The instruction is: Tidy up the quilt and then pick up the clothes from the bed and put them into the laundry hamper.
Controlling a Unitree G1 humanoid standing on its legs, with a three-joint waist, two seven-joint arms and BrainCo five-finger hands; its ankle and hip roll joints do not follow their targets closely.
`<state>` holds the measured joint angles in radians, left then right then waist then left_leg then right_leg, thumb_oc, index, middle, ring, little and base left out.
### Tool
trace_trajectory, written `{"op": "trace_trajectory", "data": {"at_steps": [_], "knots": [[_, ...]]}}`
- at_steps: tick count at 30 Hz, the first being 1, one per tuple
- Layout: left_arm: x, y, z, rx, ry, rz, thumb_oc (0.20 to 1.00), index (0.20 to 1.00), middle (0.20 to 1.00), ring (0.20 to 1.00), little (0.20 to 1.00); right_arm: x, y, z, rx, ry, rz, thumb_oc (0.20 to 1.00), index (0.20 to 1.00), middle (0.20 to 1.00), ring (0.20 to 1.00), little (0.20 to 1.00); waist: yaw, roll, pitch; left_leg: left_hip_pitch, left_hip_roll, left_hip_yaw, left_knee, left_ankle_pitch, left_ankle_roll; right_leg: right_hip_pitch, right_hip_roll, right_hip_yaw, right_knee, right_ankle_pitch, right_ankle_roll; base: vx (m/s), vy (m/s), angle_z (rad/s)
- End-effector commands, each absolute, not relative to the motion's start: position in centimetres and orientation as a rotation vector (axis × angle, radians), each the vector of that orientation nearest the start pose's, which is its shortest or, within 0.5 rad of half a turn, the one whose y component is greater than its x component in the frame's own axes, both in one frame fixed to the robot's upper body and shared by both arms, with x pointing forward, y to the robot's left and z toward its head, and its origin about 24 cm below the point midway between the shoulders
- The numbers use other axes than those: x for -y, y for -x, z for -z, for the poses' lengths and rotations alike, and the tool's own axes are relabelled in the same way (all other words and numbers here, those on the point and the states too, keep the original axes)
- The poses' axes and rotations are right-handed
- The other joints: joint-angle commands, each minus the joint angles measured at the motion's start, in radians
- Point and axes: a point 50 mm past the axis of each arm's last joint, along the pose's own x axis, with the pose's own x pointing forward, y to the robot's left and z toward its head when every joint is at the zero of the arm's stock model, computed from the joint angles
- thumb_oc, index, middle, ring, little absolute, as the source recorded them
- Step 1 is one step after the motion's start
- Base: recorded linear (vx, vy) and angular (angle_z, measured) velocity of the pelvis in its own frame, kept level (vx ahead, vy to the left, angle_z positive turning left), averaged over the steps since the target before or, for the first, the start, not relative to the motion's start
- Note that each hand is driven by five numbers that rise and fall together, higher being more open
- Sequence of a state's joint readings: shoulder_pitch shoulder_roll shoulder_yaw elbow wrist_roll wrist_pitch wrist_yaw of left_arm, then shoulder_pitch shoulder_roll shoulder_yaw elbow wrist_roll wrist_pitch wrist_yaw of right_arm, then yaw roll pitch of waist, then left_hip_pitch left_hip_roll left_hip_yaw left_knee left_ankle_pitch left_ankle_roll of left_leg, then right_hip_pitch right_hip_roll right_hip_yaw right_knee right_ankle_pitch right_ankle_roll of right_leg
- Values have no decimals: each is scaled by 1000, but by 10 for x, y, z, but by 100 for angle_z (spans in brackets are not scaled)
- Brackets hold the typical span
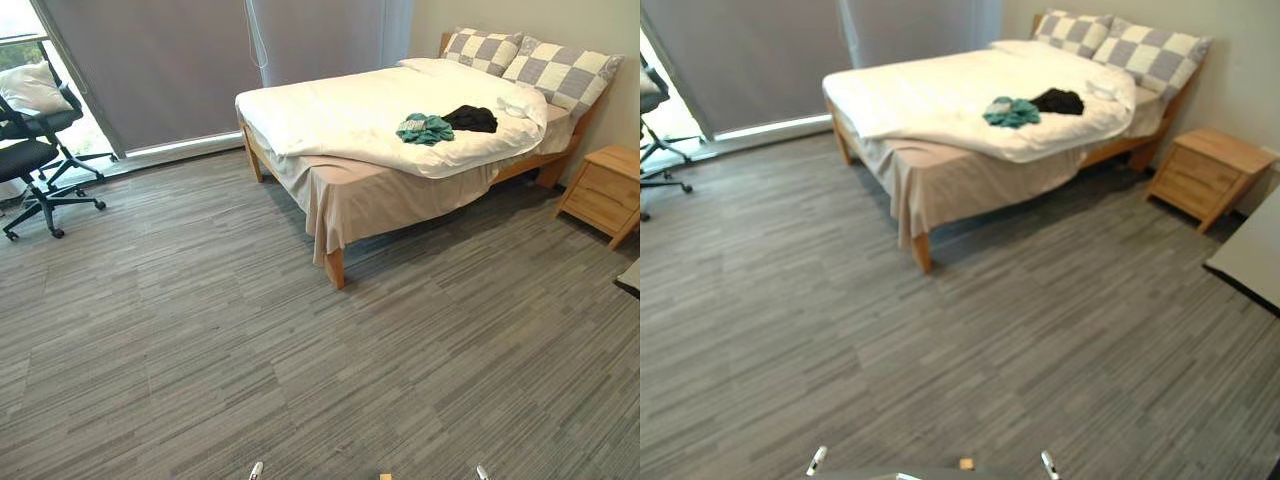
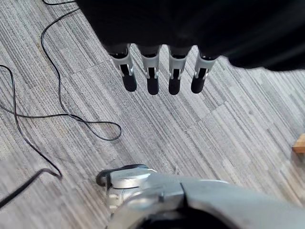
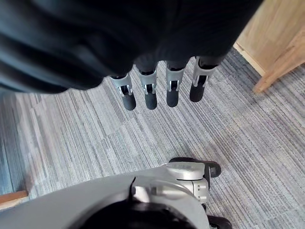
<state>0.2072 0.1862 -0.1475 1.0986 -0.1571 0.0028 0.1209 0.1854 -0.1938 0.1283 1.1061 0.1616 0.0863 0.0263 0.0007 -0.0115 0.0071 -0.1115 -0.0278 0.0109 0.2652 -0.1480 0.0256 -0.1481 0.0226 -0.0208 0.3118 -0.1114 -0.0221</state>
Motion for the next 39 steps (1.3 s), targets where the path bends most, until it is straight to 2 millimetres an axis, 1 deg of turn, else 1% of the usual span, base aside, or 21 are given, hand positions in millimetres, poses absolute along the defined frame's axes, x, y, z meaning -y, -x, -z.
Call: {"op": "trace_trajectory", "data": {"at_steps": [1,6,7,13,14,15,18,19,20,22,23,24,26,27,29,30,31,34,37,38,39], "knots": [[-213,-107,161,-1167,-200,-352,1000,1000,1000,1000,1000,211,-82,169,-1377,-31,117,1000,1000,1000,1000,1000,-21,-15,126,175,6,-7,-353,163,-27,218,-53,-2,-387,183,139,39,39,49],[-211,-99,164,-1230,-232,-324,1000,1000,1000,1000,1000,214,-77,170,-1409,16,149,1000,1000,1000,1000,1000,-24,-12,124,174,-4,-20,-353,162,-20,213,-46,15,-386,183,137,53,46,10],[-211,-95,165,-1261,-261,-306,1000,1000,1000,1000,1000,218,-76,169,-1418,62,158,1000,1000,1000,1000,1000,-25,-12,126,176,-7,-24,-353,160,-17,213,-45,21,-381,181,137,89,58,-1],[-215,-88,166,-1297,-304,-312,1000,1000,1000,1000,1000,226,-78,167,-1409,151,204,1000,1000,1000,1000,1000,-22,-15,132,183,-11,-37,-353,158,-7,205,-52,38,-352,171,140,94,56,-1],[-216,-88,166,-1300,-311,-308,1000,1000,1000,1000,1000,229,-81,166,-1396,174,212,1000,1000,1000,1000,1000,-20,-16,135,185,-8,-32,-348,158,-4,197,-64,39,-327,164,144,129,105,-4],[-219,-92,165,-1296,-325,-292,1000,1000,1000,1000,1000,231,-86,165,-1381,190,210,1000,1000,1000,1000,1000,-14,-21,150,145,-5,-18,-268,132,9,166,-101,26,-242,141,152,106,94,-5],[-220,-94,164,-1292,-352,-273,1000,1000,1000,1000,1000,231,-89,164,-1363,194,213,1000,1000,1000,1000,1000,-4,-26,162,93,-9,-7,-187,108,24,146,-130,3,-170,117,153,60,46,-16],[-222,-94,163,-1303,-378,-262,1000,1000,1000,1000,1000,230,-91,164,-1355,187,220,1000,1000,1000,1000,1000,0,-23,169,68,-8,-4,-146,95,38,120,-145,-8,-89,96,153,81,46,-13],[-222,-93,164,-1308,-382,-259,1000,1000,1000,1000,1000,230,-92,164,-1354,186,220,1000,1000,1000,1000,1000,-1,-21,171,65,-8,-4,-139,92,43,107,-149,-10,-60,98,154,138,73,-8],[-227,-88,164,-1338,-401,-252,1000,1000,1000,1000,1000,230,-90,164,-1353,177,212,1000,1000,1000,1000,1000,-10,-12,185,67,-13,14,-114,65,73,25,-174,-31,116,127,157,223,85,-10],[-227,-87,164,-1342,-399,-255,1000,1000,1000,1000,1000,230,-90,164,-1355,179,208,1000,1000,1000,1000,1000,-11,-13,187,69,-15,18,-111,60,74,19,-179,-35,121,134,158,279,29,-30],[-229,-85,164,-1355,-391,-264,1000,1000,1000,1000,1000,231,-88,164,-1363,193,189,1000,1000,1000,1000,1000,-13,-18,194,78,-23,31,-103,48,75,7,-192,-53,97,164,165,237,-44,-33],[-233,-85,163,-1356,-394,-263,1000,1000,1000,1000,1000,230,-86,165,-1377,201,178,1000,1000,1000,1000,1000,-19,-29,209,96,-33,40,-95,29,69,-13,-188,-68,6,193,178,327,-117,-33],[-235,-88,162,-1348,-411,-255,1000,1000,1000,1000,1000,232,-85,165,-1392,200,183,1000,1000,1000,1000,1000,-38,-41,231,128,-49,33,-96,4,67,-57,-167,-59,-92,245,196,335,-147,-48],[-235,-88,162,-1348,-414,-252,1000,1000,1000,1000,1000,233,-85,164,-1396,202,183,1000,1000,1000,1000,1000,-43,-40,239,141,-50,29,-97,-3,67,-61,-161,-57,-111,258,200,228,-90,-42],[-236,-88,162,-1351,-421,-252,1000,1000,1000,1000,1000,234,-83,164,-1409,202,183,1000,1000,1000,1000,1000,-56,-48,244,157,-61,22,-104,-9,67,-91,-152,-44,-168,280,210,619,-168,-11],[-238,-85,162,-1368,-432,-259,1000,1000,1000,1000,1000,237,-73,166,-1446,208,164,1000,1000,1000,1000,1000,-88,-47,260,225,-71,-12,-122,-36,72,-114,-110,-19,-306,308,226,702,-188,0],[-240,-85,162,-1374,-443,-247,1000,1000,1000,1000,1000,239,-58,167,-1485,209,148,1000,1000,1000,1000,1000,-114,-52,265,263,-80,-35,-103,-74,83,-126,-95,-1,-339,330,230,607,-163,24],[-236,-84,163,-1375,-467,-227,1000,1000,1000,1000,1000,242,-48,168,-1526,234,119,1000,1000,1000,1000,1000,-125,-56,246,282,-89,-42,-65,-123,79,-105,-91,3,-321,318,205,530,-158,60],[-234,-82,164,-1382,-477,-216,1000,1000,1000,1000,1000,243,-44,168,-1556,252,109,1000,1000,1000,1000,1000,-132,-49,227,308,-84,-34,-38,-144,64,-98,-87,6,-294,299,188,669,-166,-11],[-231,-79,165,-1389,-480,-204,1000,1000,1000,1000,1000,245,-41,168,-1570,280,95,1000,1000,1000,1000,1000,-144,-34,207,341,-61,-21,-7,-140,40,-97,-80,10,-262,282,171,552,-114,-5]]}}
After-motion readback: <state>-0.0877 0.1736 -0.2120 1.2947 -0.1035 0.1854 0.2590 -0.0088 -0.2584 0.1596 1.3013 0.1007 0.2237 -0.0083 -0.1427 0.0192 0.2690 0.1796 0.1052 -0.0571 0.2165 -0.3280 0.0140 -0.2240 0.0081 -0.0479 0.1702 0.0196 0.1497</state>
